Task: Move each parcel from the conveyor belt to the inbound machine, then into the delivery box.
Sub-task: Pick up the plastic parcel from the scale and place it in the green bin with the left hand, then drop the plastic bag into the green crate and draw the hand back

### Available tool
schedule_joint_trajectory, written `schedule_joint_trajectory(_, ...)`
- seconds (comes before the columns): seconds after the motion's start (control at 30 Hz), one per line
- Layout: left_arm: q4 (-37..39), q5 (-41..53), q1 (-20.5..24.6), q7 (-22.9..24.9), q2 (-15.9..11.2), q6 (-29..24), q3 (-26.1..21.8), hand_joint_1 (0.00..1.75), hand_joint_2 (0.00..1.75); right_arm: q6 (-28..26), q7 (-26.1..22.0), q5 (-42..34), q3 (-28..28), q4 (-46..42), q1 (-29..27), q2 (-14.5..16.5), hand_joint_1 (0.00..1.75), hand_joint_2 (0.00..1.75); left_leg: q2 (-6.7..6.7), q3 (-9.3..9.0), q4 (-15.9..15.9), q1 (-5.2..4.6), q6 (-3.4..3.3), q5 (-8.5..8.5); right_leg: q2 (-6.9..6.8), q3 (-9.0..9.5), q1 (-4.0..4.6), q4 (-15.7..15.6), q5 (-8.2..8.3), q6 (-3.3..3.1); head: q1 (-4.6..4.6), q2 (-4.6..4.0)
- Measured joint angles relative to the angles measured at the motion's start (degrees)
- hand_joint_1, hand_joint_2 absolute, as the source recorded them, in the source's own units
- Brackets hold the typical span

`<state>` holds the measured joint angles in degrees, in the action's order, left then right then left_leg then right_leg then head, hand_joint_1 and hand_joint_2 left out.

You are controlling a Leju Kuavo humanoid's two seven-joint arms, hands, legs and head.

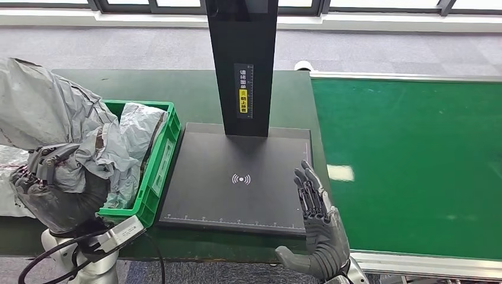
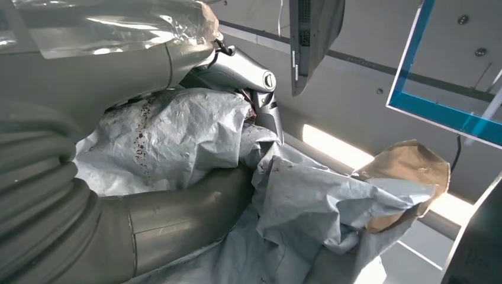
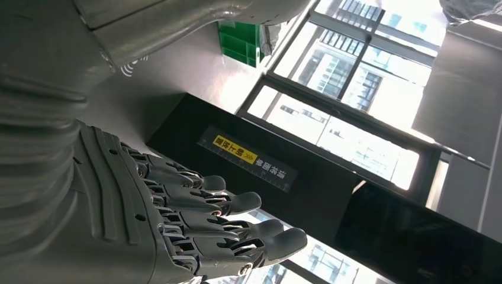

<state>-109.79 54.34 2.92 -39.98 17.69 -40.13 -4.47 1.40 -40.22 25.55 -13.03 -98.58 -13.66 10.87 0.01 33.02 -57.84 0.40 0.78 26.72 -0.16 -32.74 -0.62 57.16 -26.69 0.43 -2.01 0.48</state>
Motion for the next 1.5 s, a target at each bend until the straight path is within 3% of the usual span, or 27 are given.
schedule_joint_trajectory(0.17,-0.2,-4.0,-0.2,0.0,0.1,0.0,-2.0,1.75,1.75,-0.5,0.0,0.2,0.0,0.0,-0.1,0.0,0.00,1.75,0.01,-0.01,0.0,0.00,0.00,0.00,0.01,-0.02,0.00,0.0,-0.01,-0.01,0.00,0.00)
schedule_joint_trajectory(0.33,4.1,-16.7,-0.2,0.3,-0.3,0.1,-5.0,1.75,1.75,0.0,0.0,1.0,0.0,0.0,-0.8,0.0,0.00,1.75,0.01,-0.02,0.0,0.00,0.01,0.00,0.01,-0.02,0.01,0.0,-0.03,-0.04,0.00,0.00)
schedule_joint_trajectory(0.43,10.3,-21.9,0.5,3.8,-1.7,2.5,-6.5,1.75,1.75,0.2,0.0,1.9,0.0,-0.1,-1.4,0.0,0.00,1.75,0.01,-0.04,0.0,0.00,0.01,0.00,0.00,-0.04,0.00,0.0,-0.04,-0.04,0.00,0.00)
schedule_joint_trajectory(0.57,23.6,-24.2,4.0,10.0,-4.2,9.5,-8.4,1.75,1.75,0.4,1.1,3.6,0.0,-1.3,-2.7,0.0,0.00,1.75,-0.01,-0.04,0.0,0.01,0.02,-0.01,-0.03,-0.03,0.01,0.0,-0.01,-0.07,0.01,0.00)
schedule_joint_trajectory(0.67,31.1,-24.2,5.6,10.6,-4.8,10.7,-9.3,1.75,1.75,0.7,1.6,4.1,0.0,-2.1,-3.8,0.2,0.00,1.75,0.11,-0.04,0.0,0.00,0.04,-0.02,0.10,-0.05,0.00,0.0,0.04,-0.09,0.00,0.00)
schedule_joint_trajectory(0.8,35.2,-24.1,6.1,10.7,-5.1,11.0,-9.9,1.75,1.75,0.8,1.8,4.2,0.0,-2.6,-4.4,0.4,0.00,1.75,0.13,-0.03,0.0,-0.01,0.03,0.00,0.12,-0.06,-0.01,0.0,0.04,-0.07,0.00,0.00)
schedule_joint_trajectory(0.83,35.5,-24.0,6.1,10.8,-5.1,11.2,-9.9,1.52,1.75,0.8,1.8,4.2,0.1,-2.7,-4.4,0.4,0.00,1.75,0.12,-0.02,0.0,-0.01,0.02,0.01,0.12,-0.06,-0.01,0.0,0.04,-0.07,0.00,0.00)
schedule_joint_trajectory(0.9,35.8,-23.7,6.1,10.8,-5.2,11.4,-9.9,0.67,1.75,0.8,1.8,4.3,0.2,-2.8,-4.4,0.6,0.00,1.75,0.10,-0.02,0.0,-0.01,0.03,0.02,0.10,-0.06,-0.01,0.0,0.02,-0.06,0.00,0.00)
schedule_joint_trajectory(0.93,36.0,-23.6,6.1,10.8,-5.2,11.5,-9.9,0.24,1.31,0.9,1.8,4.3,0.4,-2.9,-4.4,0.7,0.00,1.75,0.09,-0.01,0.0,-0.01,0.03,0.03,0.09,-0.06,0.00,0.0,0.01,-0.06,0.00,0.00)
schedule_joint_trajectory(0.97,36.1,-23.5,6.0,10.8,-5.2,11.5,-9.9,0.03,0.87,1.0,1.9,4.4,0.6,-3.0,-4.4,0.9,0.00,1.75,0.08,-0.01,0.0,-0.01,0.04,0.03,0.09,-0.06,0.00,0.0,0.01,-0.07,0.00,0.00)
schedule_joint_trajectory(1.03,36.1,-23.7,6.0,10.5,-5.1,11.6,-9.9,0.00,0.00,1.2,2.0,4.5,1.0,-3.4,-4.5,1.1,0.00,1.75,0.09,-0.02,0.0,0.00,0.05,0.04,0.10,-0.07,0.00,0.0,0.00,-0.07,0.00,0.00)
schedule_joint_trajectory(1.5,30.0,-28.4,3.3,8.1,-3.3,10.3,-9.9,0.00,0.00,1.5,2.1,4.8,3.0,-4.0,-5.2,2.2,0.00,1.75,0.09,-0.03,0.0,0.00,0.05,0.04,0.10,-0.06,0.00,0.0,0.00,-0.08,0.00,0.00)
